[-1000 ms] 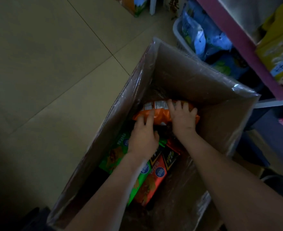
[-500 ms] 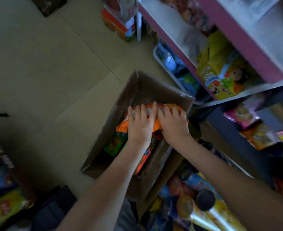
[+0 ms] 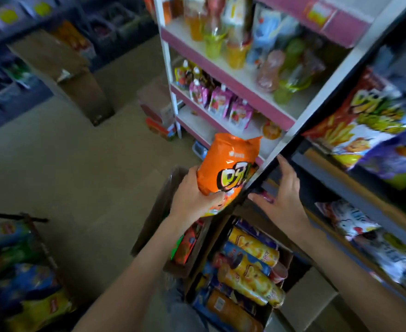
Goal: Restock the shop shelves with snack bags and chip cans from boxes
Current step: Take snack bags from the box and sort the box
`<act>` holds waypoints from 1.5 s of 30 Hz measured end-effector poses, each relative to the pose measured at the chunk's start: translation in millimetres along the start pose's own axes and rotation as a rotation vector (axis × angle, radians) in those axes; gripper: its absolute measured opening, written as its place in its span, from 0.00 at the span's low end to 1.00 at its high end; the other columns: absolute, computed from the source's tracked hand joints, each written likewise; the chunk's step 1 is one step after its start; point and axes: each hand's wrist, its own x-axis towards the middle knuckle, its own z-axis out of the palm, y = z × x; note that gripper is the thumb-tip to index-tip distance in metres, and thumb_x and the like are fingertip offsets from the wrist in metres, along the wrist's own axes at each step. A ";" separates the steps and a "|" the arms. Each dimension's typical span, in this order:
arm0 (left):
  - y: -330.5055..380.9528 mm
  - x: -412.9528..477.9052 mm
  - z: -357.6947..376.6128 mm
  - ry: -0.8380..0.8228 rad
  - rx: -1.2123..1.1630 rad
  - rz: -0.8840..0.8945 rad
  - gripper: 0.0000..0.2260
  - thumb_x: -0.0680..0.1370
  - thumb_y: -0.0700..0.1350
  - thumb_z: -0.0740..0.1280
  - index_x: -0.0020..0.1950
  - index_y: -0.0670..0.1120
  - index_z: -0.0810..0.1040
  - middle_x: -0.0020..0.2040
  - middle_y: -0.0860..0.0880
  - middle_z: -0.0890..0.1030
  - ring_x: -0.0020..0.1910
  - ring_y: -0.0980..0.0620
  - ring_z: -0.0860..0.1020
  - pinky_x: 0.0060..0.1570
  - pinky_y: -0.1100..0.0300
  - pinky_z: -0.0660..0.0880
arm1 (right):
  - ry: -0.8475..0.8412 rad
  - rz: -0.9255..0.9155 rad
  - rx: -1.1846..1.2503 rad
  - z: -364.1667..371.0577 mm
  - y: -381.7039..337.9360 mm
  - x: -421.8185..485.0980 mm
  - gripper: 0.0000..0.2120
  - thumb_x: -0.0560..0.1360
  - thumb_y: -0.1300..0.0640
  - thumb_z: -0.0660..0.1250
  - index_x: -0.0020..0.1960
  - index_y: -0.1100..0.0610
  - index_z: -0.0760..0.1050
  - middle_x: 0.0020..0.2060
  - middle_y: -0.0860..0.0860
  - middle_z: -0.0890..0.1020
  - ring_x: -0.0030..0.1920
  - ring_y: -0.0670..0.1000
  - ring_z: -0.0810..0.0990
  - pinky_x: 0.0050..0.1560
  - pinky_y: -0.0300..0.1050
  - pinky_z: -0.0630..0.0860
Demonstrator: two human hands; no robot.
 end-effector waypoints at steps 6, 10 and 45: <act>102.8 -44.5 -8.1 -0.284 -0.400 0.084 0.37 0.63 0.50 0.81 0.70 0.53 0.70 0.59 0.54 0.82 0.57 0.54 0.81 0.57 0.52 0.77 | -0.195 0.042 0.481 -98.2 -40.5 -18.9 0.51 0.62 0.35 0.76 0.69 0.24 0.41 0.71 0.26 0.54 0.74 0.38 0.56 0.70 0.48 0.67; 161.6 -59.5 7.0 -0.376 -0.447 0.149 0.37 0.62 0.55 0.79 0.69 0.51 0.72 0.60 0.48 0.82 0.58 0.44 0.80 0.61 0.41 0.75 | -0.125 -0.030 0.668 -157.6 -67.0 -35.3 0.52 0.68 0.53 0.78 0.73 0.34 0.42 0.73 0.38 0.60 0.69 0.39 0.68 0.57 0.36 0.75; 453.0 -58.2 193.2 -0.367 -0.066 0.913 0.46 0.76 0.41 0.72 0.78 0.60 0.41 0.78 0.53 0.59 0.71 0.61 0.64 0.68 0.57 0.68 | 0.384 -0.104 0.159 -458.0 17.5 -23.6 0.58 0.63 0.49 0.77 0.77 0.43 0.39 0.69 0.35 0.58 0.71 0.46 0.65 0.69 0.54 0.69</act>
